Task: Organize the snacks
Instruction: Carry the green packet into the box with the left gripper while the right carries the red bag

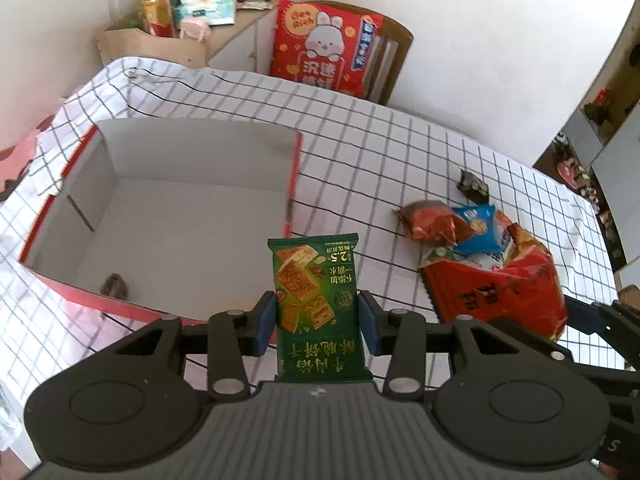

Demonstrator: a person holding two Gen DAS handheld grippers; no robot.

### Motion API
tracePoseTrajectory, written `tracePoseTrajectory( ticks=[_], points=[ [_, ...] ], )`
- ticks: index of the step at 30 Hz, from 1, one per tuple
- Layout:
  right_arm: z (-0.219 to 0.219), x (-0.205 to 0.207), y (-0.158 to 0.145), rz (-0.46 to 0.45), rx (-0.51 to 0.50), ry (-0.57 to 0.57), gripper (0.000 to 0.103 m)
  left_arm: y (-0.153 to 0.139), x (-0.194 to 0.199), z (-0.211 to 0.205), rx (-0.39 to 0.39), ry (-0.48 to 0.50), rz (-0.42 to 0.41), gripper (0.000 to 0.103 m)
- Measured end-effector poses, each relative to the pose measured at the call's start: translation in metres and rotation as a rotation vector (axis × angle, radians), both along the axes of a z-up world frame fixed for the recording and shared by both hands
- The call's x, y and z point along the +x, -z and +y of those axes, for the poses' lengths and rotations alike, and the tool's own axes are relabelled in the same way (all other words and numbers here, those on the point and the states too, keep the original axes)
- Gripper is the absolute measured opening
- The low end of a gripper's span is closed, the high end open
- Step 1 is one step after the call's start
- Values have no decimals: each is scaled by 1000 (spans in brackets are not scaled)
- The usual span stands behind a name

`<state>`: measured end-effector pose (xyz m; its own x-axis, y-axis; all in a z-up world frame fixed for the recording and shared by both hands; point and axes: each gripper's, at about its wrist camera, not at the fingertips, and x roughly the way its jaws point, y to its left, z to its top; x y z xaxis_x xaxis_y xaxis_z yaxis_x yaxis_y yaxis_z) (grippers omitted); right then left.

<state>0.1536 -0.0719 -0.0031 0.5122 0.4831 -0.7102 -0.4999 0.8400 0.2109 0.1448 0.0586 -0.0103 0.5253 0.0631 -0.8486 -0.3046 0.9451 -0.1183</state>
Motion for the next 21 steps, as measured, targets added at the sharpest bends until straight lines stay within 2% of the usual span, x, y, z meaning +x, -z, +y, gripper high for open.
tracePoseTrajectory(
  ticks=[9, 21],
  points=[
    [55, 9, -9, -16, 8, -56, 62, -12, -8, 48, 3, -93, -20, 42],
    [127, 27, 0, -20, -17, -122, 62, -13, -3, 121, 96, -210, -12, 42]
  ],
)
